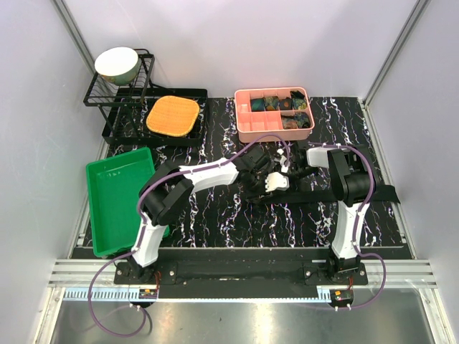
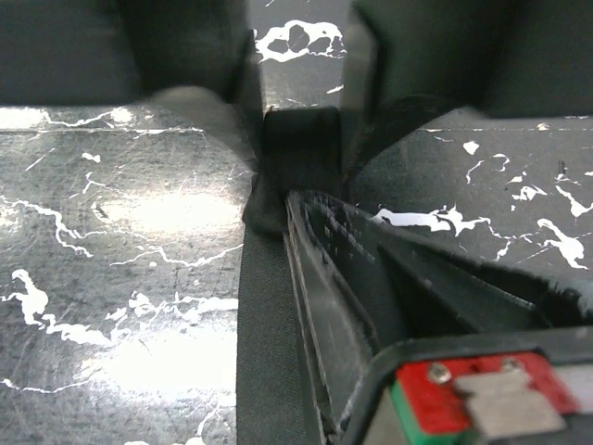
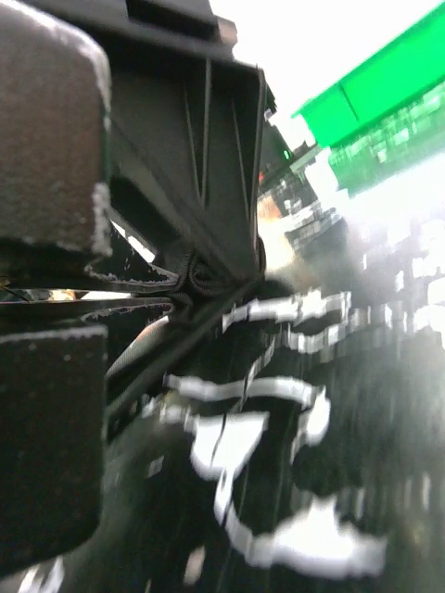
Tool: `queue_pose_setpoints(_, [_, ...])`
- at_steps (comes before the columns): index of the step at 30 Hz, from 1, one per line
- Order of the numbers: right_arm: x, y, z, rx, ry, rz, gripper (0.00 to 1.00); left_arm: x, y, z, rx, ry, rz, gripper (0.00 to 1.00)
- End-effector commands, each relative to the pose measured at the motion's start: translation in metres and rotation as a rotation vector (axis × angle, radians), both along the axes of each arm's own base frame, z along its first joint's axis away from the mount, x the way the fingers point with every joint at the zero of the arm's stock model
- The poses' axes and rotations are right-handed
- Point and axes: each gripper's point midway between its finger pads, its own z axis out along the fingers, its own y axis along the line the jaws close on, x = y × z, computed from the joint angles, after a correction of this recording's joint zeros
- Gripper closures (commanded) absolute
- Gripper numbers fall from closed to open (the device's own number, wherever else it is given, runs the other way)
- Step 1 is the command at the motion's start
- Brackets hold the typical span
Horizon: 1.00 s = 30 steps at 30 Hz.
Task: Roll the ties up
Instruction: Roll the tie at the center of the board.
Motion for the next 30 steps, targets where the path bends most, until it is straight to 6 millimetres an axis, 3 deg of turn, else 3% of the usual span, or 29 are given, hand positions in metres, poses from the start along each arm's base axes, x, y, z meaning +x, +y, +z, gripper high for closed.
queue_pose_setpoints(1, [0.008, -0.027, -0.027, -0.198, -0.072, 0.011, 1.0, -0.024, 0.04, -0.038, 0.16, 0.13, 0.064, 0.56])
queue_pose_setpoints(7, [0.011, -0.036, -0.036, -0.272, -0.097, 0.02, 1.0, -0.011, 0.025, -0.007, -0.082, 0.149, 0.119, 0.33])
queue_pose_setpoints(11, [0.012, -0.039, -0.039, -0.326, -0.129, 0.043, 1.0, -0.003, 0.021, 0.014, -0.227, 0.126, 0.129, 0.26])
queue_pose_setpoints(24, [0.014, -0.058, -0.052, -0.488, -0.164, 0.057, 1.0, 0.01, -0.005, 0.005, -0.329, 0.101, 0.063, 0.31])
queue_pose_setpoints(30, [0.018, -0.061, -0.05, -0.537, -0.176, 0.041, 1.0, 0.002, -0.006, 0.003, -0.319, 0.086, 0.003, 0.32])
